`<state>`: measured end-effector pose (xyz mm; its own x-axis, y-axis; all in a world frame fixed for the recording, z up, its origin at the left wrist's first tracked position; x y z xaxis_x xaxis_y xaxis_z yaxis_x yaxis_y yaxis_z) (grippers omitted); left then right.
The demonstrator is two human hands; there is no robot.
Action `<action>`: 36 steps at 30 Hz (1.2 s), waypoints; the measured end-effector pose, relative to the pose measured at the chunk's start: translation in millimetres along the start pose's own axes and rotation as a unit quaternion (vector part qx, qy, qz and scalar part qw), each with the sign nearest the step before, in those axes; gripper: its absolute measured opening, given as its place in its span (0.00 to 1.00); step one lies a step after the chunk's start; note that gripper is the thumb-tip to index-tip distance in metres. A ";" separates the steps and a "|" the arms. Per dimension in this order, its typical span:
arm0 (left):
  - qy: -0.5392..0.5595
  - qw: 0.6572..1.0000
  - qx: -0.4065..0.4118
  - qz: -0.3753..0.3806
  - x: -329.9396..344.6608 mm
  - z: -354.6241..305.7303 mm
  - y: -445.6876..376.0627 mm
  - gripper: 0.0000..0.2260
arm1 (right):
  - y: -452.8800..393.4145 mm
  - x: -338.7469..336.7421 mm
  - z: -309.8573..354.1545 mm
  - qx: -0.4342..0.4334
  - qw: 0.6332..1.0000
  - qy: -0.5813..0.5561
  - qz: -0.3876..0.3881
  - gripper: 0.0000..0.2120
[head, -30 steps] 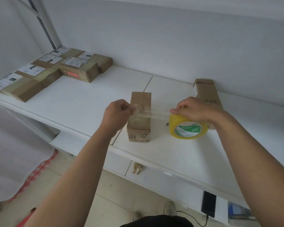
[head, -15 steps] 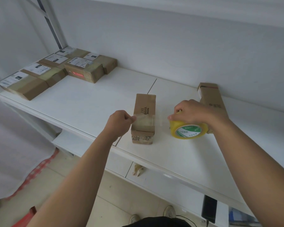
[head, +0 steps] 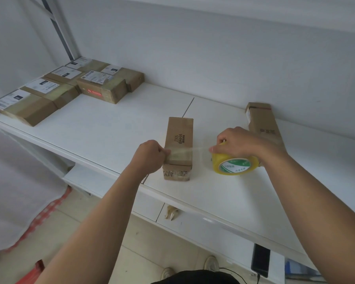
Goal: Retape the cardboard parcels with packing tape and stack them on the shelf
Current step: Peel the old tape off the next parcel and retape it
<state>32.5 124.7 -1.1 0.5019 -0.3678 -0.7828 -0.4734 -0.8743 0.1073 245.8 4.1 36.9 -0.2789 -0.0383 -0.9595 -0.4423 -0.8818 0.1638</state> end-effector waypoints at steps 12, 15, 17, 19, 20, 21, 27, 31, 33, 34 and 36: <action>-0.007 1.000 0.015 -0.025 0.5 0.5 -1.0 0.18 | 2.8 2.5 4.3 0.010 1.000 0.001 0.017 0.18; -0.009 0.999 0.018 -0.026 1.6 0.0 -2.2 0.17 | 1.7 4.2 3.3 0.010 1.000 0.003 0.020 0.18; -0.017 0.999 0.019 -0.032 2.5 0.5 -3.3 0.16 | -0.5 6.7 2.7 0.006 1.000 0.003 0.022 0.18; -0.030 0.998 0.022 -0.041 3.5 1.3 -4.1 0.15 | -4.1 10.0 0.6 0.005 1.000 0.001 0.022 0.19; -0.038 0.998 0.025 -0.044 4.1 1.2 -4.2 0.15 | -5.1 11.0 -0.1 0.004 1.000 0.002 0.021 0.19; -0.046 0.997 0.027 -0.047 4.4 0.5 -4.2 0.14 | -5.9 12.0 -0.6 0.003 1.000 0.002 0.021 0.19; -0.064 0.996 0.037 -0.058 6.1 -0.4 -3.0 0.11 | -9.0 17.9 -2.8 0.001 1.000 0.011 0.023 0.19; -0.043 0.998 0.025 -0.050 7.2 2.5 -2.5 0.12 | -10.0 20.4 -3.6 0.000 1.000 0.011 0.023 0.18; -0.024 0.998 0.015 -0.048 8.1 5.1 -2.1 0.13 | -10.0 21.6 -4.4 -0.001 1.000 0.013 0.024 0.18; -0.013 0.999 0.009 -0.047 8.6 6.9 -1.6 0.13 | -10.0 22.5 -5.0 0.000 1.000 0.014 0.024 0.18; 0.013 0.999 -0.001 -0.046 10.6 10.3 -0.5 0.14 | -10.5 24.6 -6.4 0.003 1.000 0.012 0.024 0.18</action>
<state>30.7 124.5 -15.8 0.5624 -0.2932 -0.7731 -0.4218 -0.9059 0.0368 249.0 9.4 10.1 -0.2800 -0.0919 -0.9556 -0.4337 -0.8759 0.2113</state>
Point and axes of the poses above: each hand's wrist, its own y-axis away from the middle knuckle, its own x-axis out of the palm, z = x × y, the point moved 6 cm from there along -y, towards the middle knuckle, and after that the axes turned 10 degrees about -z, right-handed, at the moved point
